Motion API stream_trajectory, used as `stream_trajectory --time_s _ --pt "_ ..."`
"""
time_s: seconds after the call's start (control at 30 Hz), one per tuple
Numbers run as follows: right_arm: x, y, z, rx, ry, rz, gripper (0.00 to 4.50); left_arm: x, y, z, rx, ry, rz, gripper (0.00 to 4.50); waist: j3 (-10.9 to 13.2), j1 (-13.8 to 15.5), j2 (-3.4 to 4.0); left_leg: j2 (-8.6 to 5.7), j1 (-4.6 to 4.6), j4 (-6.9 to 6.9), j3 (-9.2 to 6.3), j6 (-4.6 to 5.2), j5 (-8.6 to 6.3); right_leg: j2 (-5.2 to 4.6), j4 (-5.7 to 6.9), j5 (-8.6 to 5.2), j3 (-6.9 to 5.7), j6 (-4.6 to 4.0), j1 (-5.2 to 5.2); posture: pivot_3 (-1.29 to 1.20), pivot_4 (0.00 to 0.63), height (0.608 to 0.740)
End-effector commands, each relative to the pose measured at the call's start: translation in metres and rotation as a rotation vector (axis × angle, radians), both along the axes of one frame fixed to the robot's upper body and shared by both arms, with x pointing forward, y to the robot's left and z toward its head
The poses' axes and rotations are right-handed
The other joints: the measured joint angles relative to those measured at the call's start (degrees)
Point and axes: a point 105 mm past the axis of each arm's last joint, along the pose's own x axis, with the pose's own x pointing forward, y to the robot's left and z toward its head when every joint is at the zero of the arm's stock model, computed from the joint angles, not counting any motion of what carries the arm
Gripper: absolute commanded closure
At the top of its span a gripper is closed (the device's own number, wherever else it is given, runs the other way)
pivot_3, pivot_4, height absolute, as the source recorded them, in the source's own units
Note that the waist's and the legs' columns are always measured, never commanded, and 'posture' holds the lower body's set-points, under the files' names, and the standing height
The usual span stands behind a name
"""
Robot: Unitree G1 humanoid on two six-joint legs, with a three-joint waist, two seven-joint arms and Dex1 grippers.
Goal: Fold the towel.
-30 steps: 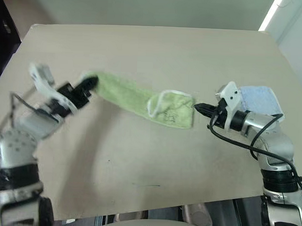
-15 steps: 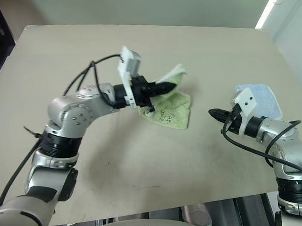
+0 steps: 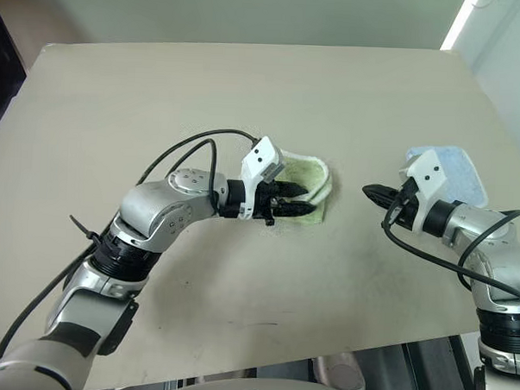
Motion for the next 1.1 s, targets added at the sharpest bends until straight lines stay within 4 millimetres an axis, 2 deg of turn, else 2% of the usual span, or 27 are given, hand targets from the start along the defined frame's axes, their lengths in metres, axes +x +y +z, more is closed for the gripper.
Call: stream_trajectory --time_s 0.03,0.1,0.13,0.27,0.33,0.4,0.47,0.53,0.67,0.77,0.83,0.87,1.1 --pt "0.002 0.005 0.015 0.005 -0.062 0.023 4.50 -0.004 -0.001 0.019 -0.088 -0.035 -0.013 0.92 0.0 0.0 0.00 0.00 0.00 0.01 0.01 0.00 0.00 0.00 0.00 0.01 0.00 0.00 0.00 0.00 0.150 0.740" --pt "0.003 0.006 0.016 0.005 -0.063 0.026 4.50 -0.005 0.000 0.023 -0.120 -0.028 -0.008 0.17 0.0 0.0 0.00 0.01 0.00 0.05 0.01 0.00 0.00 0.01 0.01 0.04 0.00 0.01 0.00 0.00 0.150 0.740" --pt "0.003 0.006 0.016 0.005 -0.063 0.027 4.50 -0.005 0.000 0.024 -0.125 -0.027 -0.007 0.03 0.0 0.0 0.00 0.02 0.00 0.07 0.01 0.00 0.00 0.01 0.01 0.06 0.00 0.01 0.01 0.00 0.150 0.740" --pt "0.003 0.007 0.016 0.005 -0.064 0.027 4.50 -0.006 0.000 0.024 -0.129 -0.024 -0.004 0.03 0.0 0.1 0.02 0.03 0.00 0.20 -0.01 0.01 -0.01 0.01 0.01 0.09 -0.01 0.02 0.07 0.00 0.150 0.740" --pt "0.006 0.011 0.021 0.019 -0.084 0.032 4.50 -0.005 0.009 0.043 -0.238 -0.029 0.011 0.03 0.0 0.1 0.02 0.03 0.00 0.28 -0.01 0.04 -0.02 0.01 0.01 0.12 -0.01 0.04 0.09 0.00 0.150 0.740" --pt "0.011 0.024 0.034 0.069 -0.124 0.046 4.50 0.017 0.034 0.062 -0.312 -0.095 0.155 0.03 0.0 -0.3 0.02 0.06 -0.01 0.34 -0.02 0.06 -0.03 0.01 0.02 0.19 0.00 0.04 0.08 0.00 0.150 0.740" --pt "0.013 0.039 0.041 0.109 -0.143 0.064 4.50 0.035 0.053 0.061 -0.272 -0.155 0.264 0.41 0.0 -0.5 0.05 0.15 0.04 0.41 -0.06 0.08 -0.02 0.04 0.02 0.33 0.05 0.04 0.06 0.00 0.150 0.740" --pt "0.016 0.053 0.042 0.129 -0.147 0.081 4.50 0.042 0.061 0.053 -0.219 -0.200 0.289 0.94 -0.1 -0.5 0.09 0.17 0.11 0.40 -0.16 0.16 0.02 0.07 0.02 0.45 0.04 -0.11 0.07 0.00 0.150 0.740" --pt "0.020 0.074 0.039 0.148 -0.139 0.108 4.50 0.046 0.062 0.049 -0.228 -0.216 0.293 2.39 -0.1 -0.2 0.09 0.20 0.11 0.33 -0.37 0.24 0.05 0.07 0.03 0.55 -0.05 -0.27 0.03 0.00 0.150 0.740" --pt "0.021 0.077 0.038 0.149 -0.138 0.109 4.50 0.046 0.062 0.048 -0.234 -0.220 0.290 3.52 -0.1 0.0 0.09 0.20 -0.07 0.37 -0.68 0.23 0.05 0.02 0.02 0.57 -0.04 -0.26 -0.09 0.00 0.150 0.740" --pt "0.029 0.089 0.026 0.152 -0.111 0.115 4.50 0.041 0.058 0.039 -0.223 -0.202 0.254 4.30 -0.1 0.0 0.08 0.16 -0.18 0.43 -0.74 0.23 0.05 -0.02 0.00 0.57 -0.05 -0.25 -0.16 0.00 0.150 0.740" --pt "0.033 0.094 0.019 0.147 -0.095 0.117 4.50 0.040 0.056 0.033 -0.217 -0.187 0.243 4.47 -0.1 0.0 0.08 0.17 -0.18 0.51 -0.75 0.24 0.04 -0.02 0.01 0.58 -0.04 -0.26 -0.16 0.00 0.150 0.740" --pt "0.046 0.095 -0.037 0.042 0.046 0.076 4.50 0.037 0.049 -0.019 -0.061 -0.083 0.243 4.47 -0.1 0.1 0.10 0.19 -0.37 0.37 -1.12 0.29 0.01 -0.02 0.02 0.62 -0.03 -0.39 -0.37 0.00 0.150 0.740"
